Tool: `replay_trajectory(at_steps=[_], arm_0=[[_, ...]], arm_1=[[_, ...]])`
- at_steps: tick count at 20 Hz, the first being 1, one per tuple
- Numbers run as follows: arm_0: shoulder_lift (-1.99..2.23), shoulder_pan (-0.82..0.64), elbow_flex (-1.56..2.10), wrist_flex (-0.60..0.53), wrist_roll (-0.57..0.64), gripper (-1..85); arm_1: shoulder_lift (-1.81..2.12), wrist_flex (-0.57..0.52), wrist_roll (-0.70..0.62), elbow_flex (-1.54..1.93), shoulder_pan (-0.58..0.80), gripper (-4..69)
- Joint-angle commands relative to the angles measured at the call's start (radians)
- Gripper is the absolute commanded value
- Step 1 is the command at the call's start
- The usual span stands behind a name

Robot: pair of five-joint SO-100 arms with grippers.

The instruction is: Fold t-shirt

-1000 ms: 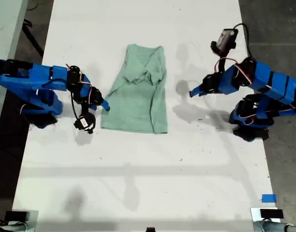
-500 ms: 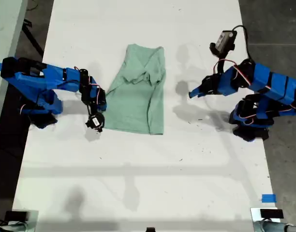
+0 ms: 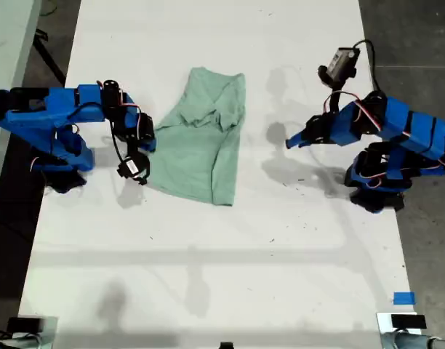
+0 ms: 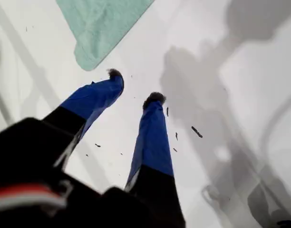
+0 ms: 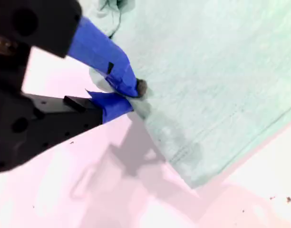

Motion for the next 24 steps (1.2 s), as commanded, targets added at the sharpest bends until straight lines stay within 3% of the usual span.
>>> replay_trajectory(at_steps=[1,5,10,11,12,13,15,24], arm_0=[[-0.087,0.091,-0.176,-0.046,0.005,0.0],[-0.486,0.178,-0.558,-0.032,0.003,0.0],[-0.902,0.175,-0.946,0.026,0.006,0.7],[-0.948,0.163,-0.994,0.04,0.005,5.6],[-0.963,0.15,-1.019,0.048,0.006,19.2],[-0.946,0.137,-1.02,0.054,0.009,24.9],[-0.853,0.104,-1.02,0.086,0.028,27.0],[-0.264,0.158,-0.854,0.33,0.118,27.2]], arm_1=[[0.023,-0.043,0.011,-0.005,-0.009,13.7],[0.023,-0.06,0.023,0.002,-0.026,13.3],[0.031,-0.083,0.048,0.029,-0.054,13.2],[0.031,-0.089,0.051,0.031,-0.058,13.1],[0.031,-0.092,0.054,0.032,-0.063,13.1],[0.031,-0.094,0.057,0.037,-0.067,13.0],[0.034,-0.097,0.063,0.044,-0.075,13.0],[0.086,-0.058,0.08,0.032,-0.101,12.9]])
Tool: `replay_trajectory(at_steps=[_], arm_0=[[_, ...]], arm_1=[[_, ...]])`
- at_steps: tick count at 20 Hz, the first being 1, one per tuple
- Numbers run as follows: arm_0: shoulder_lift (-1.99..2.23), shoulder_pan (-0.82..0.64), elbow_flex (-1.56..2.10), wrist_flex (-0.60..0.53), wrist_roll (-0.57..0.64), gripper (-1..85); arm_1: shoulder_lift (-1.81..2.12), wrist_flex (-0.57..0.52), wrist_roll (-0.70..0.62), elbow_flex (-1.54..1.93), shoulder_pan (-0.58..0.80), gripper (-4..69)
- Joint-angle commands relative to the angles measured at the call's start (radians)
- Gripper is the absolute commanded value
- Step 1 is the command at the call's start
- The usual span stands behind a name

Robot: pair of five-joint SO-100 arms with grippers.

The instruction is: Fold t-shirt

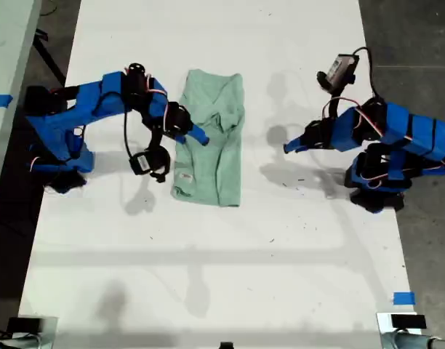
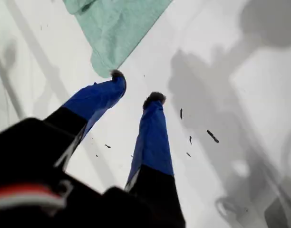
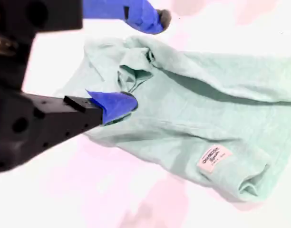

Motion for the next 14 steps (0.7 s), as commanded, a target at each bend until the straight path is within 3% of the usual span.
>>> replay_trajectory(at_steps=[1,3,5,7,10,14], arm_0=[[0.264,0.075,0.153,0.046,-0.005,26.9],[0.405,0.16,0.334,0.023,-0.06,26.6],[0.463,0.261,0.436,-0.009,-0.135,26.5],[0.423,0.334,0.448,-0.06,-0.173,26.5],[0.276,0.36,0.416,-0.144,-0.179,26.8],[0.126,0.35,0.413,-0.229,-0.179,27.5]], arm_1=[[0.029,0.018,0.017,-0.043,-0.049,12.8],[0.025,0.011,0.028,-0.066,-0.118,11.4],[-0.02,-0.074,0.052,-0.069,-0.202,11.1],[-0.149,-0.158,0.074,-0.104,-0.261,15.7],[-0.379,-0.258,0.089,-0.198,-0.299,19.9],[-0.681,-0.284,0.103,-0.393,-0.319,23.7]])
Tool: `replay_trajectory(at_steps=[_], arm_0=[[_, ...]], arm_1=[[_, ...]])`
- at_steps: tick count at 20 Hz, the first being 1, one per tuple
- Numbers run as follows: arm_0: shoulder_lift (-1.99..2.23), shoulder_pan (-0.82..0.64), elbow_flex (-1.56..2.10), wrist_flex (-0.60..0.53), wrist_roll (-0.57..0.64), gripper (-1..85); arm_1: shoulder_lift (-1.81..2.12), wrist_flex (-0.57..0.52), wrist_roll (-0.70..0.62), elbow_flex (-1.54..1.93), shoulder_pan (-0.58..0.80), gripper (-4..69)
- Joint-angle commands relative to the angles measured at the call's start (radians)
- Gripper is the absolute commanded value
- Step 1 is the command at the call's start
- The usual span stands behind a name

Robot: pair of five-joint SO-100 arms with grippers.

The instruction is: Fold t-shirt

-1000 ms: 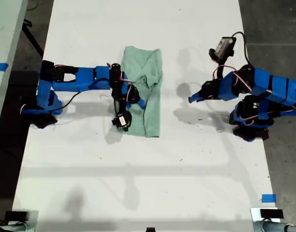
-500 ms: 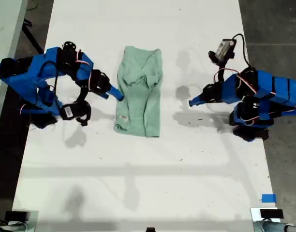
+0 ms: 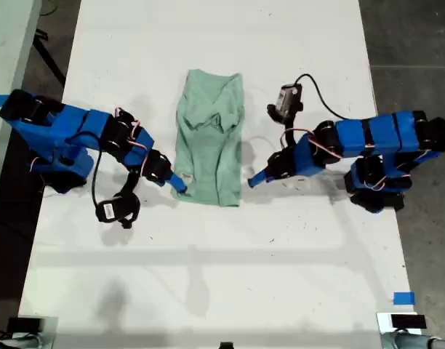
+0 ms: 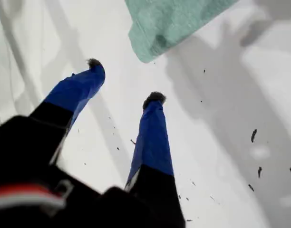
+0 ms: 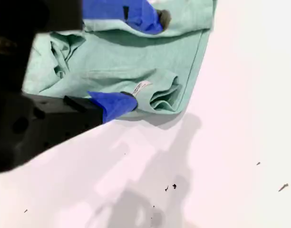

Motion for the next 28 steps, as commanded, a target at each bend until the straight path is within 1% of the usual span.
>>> replay_trajectory(at_steps=[1,5,10,13,18,19,20,21,22,23,24,25,28], arm_0=[[-0.055,-0.005,-0.035,-0.038,-0.011,27.7],[-0.129,-0.031,-0.032,-0.041,-0.005,28.1],[-0.216,-0.057,-0.029,-0.061,-0.014,28.5],[-0.267,-0.084,-0.028,-0.097,-0.014,28.5],[-0.36,-0.123,-0.046,-0.12,-0.014,27.9],[-0.388,-0.126,-0.058,-0.121,-0.009,26.4],[-0.413,-0.126,-0.069,-0.126,-0.006,23.2],[-0.439,-0.126,-0.081,-0.126,-0.006,17.3],[-0.466,-0.123,-0.097,-0.127,0.003,7.7],[-0.491,-0.118,-0.112,-0.127,0.018,1.2],[-0.5,-0.107,-0.123,-0.127,0.026,0.0],[-0.508,-0.092,-0.137,-0.123,0.034,0.0],[-0.509,-0.031,-0.192,-0.067,0.038,0.0]], arm_1=[[-0.149,-0.048,0.015,-0.166,-0.017,23.8],[-0.396,-0.043,0.008,-0.345,-0.028,24.5],[-0.626,0.0,-0.009,-0.551,-0.035,24.8],[-0.707,0.005,-0.014,-0.611,-0.04,24.9],[-0.805,0.008,-0.002,-0.632,-0.048,23.9],[-0.828,0.008,0.0,-0.638,-0.049,22.9],[-0.857,0.012,0.005,-0.65,-0.049,21.5],[-0.896,0.034,0.008,-0.681,-0.051,19.5],[-0.94,0.063,0.014,-0.724,-0.055,15.8],[-0.992,0.107,0.02,-0.781,-0.057,9.1],[-1.04,0.164,0.028,-0.85,-0.061,0.3],[-1.066,0.207,0.034,-0.899,-0.069,-1.1],[-1.065,0.264,0.046,-0.974,-0.1,-1.0]])
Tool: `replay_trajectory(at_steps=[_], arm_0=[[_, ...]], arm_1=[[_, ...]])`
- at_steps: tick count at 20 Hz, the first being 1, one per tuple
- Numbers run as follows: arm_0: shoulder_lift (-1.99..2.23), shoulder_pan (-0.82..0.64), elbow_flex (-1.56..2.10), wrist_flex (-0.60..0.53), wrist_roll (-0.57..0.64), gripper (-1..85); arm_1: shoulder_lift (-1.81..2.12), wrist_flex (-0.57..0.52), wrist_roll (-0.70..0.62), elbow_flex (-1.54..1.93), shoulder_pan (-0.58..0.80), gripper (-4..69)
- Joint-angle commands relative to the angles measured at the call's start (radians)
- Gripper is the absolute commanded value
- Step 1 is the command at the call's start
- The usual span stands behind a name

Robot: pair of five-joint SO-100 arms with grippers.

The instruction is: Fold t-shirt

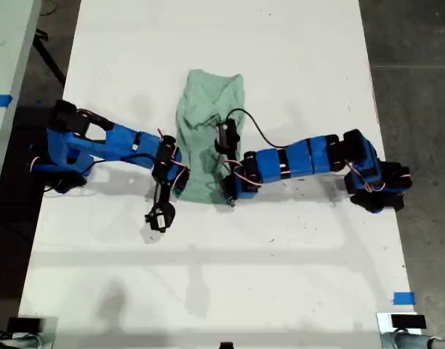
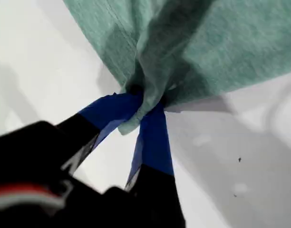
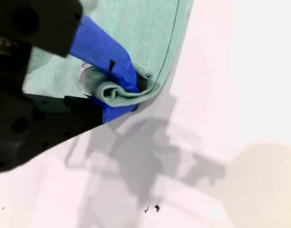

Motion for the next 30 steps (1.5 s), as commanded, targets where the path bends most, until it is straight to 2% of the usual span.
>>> replay_trajectory(at_steps=[1,5,9,12,15,18,22,26,30], arm_0=[[0.003,0.089,-0.098,0.086,0.017,0.0],[-0.015,0.235,-0.298,0.268,-0.018,0.0],[-0.014,0.356,-0.517,0.442,-0.048,0.0],[0.021,0.43,-0.62,0.474,-0.06,0.0],[0.107,0.426,-0.615,0.465,-0.058,0.0],[0.158,0.348,-0.609,0.476,0.005,0.0],[0.209,0.146,-0.572,0.532,0.106,0.0],[0.189,-0.094,-0.561,0.54,0.23,0.0],[0.126,-0.302,-0.558,0.526,0.336,0.0]], arm_1=[[0.008,0.098,0.021,-0.075,-0.051,-1.0],[0.075,0.149,0.061,-0.156,-0.144,-1.0],[0.167,0.155,0.124,-0.183,-0.264,-1.0],[0.189,0.158,0.161,-0.241,-0.33,-1.0],[0.221,0.141,0.124,-0.249,-0.293,-1.0],[0.272,0.155,0.021,-0.249,-0.184,-1.0],[0.311,0.19,-0.124,-0.236,0.012,-1.0],[0.295,0.141,-0.27,-0.221,0.189,-1.0],[0.244,0.1,-0.365,-0.221,0.305,-1.0]])
